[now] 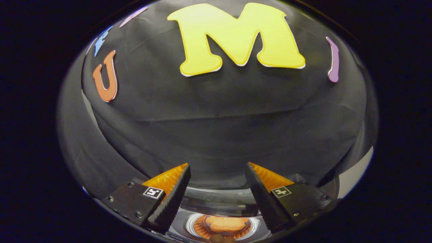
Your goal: Put the clothes into the washing machine and then close the washing machine lid.
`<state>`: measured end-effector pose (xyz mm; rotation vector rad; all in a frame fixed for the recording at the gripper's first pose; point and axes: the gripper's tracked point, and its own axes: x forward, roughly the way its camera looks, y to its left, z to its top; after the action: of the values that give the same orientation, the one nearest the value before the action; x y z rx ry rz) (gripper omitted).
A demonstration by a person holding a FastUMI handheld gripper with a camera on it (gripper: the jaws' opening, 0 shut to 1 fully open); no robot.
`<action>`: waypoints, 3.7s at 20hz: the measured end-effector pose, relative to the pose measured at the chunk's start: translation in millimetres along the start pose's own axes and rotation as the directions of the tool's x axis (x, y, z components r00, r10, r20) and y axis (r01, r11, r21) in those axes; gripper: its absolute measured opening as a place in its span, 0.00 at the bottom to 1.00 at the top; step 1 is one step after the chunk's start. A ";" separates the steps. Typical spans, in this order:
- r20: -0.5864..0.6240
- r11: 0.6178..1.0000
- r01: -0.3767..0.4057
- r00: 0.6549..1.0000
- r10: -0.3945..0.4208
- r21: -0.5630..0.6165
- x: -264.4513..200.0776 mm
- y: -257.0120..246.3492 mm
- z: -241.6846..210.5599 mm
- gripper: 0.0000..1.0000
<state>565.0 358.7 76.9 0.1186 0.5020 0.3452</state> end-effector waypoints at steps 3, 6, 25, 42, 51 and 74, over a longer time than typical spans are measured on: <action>-0.006 1.000 0.023 1.000 -0.024 -0.011 3.8 -2.1 -7.2 1.00; -0.059 0.999 0.049 0.997 -0.050 -0.022 9.0 -7.6 -26.3 1.00; -0.026 1.000 0.019 0.999 -0.019 0.009 -13.7 -3.2 -45.4 1.00; 0.048 1.000 0.022 0.999 -0.022 -0.010 -26.1 0.0 -53.4 1.00; 0.117 1.000 0.013 0.993 -0.010 -0.022 -53.9 4.2 -77.7 1.00; -0.059 0.993 0.055 0.996 -0.061 -0.102 -76.6 -6.2 -266.0 1.00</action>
<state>373.6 333.2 -121.6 -0.0042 0.5474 0.3173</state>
